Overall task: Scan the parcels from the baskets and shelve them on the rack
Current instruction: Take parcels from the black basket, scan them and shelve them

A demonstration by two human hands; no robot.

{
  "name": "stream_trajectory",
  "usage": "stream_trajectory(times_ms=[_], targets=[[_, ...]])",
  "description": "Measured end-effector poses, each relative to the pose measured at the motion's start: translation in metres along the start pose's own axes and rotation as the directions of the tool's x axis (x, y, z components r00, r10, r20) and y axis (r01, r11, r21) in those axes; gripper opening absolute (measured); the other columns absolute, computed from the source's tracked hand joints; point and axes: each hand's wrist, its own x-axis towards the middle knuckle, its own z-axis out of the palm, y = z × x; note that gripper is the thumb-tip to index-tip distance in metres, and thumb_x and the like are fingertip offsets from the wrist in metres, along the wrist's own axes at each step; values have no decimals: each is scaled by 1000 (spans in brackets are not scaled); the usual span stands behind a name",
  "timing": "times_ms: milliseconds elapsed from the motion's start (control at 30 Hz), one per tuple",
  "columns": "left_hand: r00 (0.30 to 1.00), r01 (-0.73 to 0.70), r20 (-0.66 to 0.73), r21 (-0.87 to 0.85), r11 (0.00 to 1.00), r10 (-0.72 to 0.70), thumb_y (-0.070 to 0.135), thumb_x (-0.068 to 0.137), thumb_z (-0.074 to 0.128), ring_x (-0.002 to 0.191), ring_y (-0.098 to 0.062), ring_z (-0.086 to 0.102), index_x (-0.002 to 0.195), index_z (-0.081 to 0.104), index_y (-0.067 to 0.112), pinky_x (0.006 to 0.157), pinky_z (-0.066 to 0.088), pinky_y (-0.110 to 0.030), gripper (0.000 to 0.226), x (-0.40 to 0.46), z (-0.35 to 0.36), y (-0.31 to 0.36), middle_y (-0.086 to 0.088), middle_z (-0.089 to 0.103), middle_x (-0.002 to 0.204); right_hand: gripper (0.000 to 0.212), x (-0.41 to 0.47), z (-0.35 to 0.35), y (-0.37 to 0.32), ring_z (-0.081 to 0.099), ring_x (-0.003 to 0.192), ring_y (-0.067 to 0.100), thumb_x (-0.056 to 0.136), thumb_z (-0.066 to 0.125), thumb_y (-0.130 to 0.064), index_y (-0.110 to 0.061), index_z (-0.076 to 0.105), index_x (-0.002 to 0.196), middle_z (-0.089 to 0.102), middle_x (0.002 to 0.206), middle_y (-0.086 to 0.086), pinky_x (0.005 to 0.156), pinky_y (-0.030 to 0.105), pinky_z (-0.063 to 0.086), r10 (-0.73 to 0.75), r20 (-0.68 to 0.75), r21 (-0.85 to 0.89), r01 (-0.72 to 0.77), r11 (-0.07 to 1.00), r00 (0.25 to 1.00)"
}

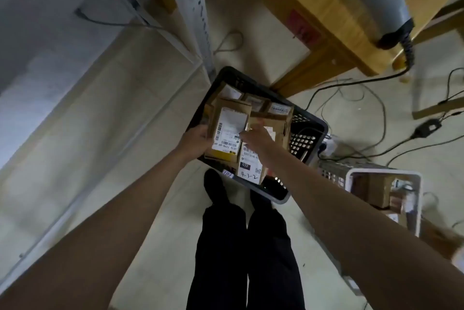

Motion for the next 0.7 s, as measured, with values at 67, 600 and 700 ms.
stream_trajectory(times_ms=[67,600,700], targets=[[999,29,40,16,999,-30,14,95,62,116,-19,60,139,58,18,100,50,-34,44,11,2,0,-3,64,131,27,8,2,1,55,96,19,97,56,-5,-10,57,124,59,103,4,87,31,47,-3,-18,-35,3,999,1000],[998,6,-57,-196,981,-17,9,89,72,109,-13,59,124,48,12,87,51,-25,43,-24,10,9,0,60,119,25,-63,2,-21,64,101,15,101,48,-4,-16,63,117,69,112,-3,75,22,52,-242,-46,79,245,966,969],[993,-28,-118,-298,954,-8,17,92,69,107,-12,61,121,41,15,94,54,-35,40,-51,-1,26,2,59,119,32,-99,2,-32,61,105,13,103,52,-11,-27,57,130,63,117,-7,68,15,50,-312,-88,86,319,944,946]])
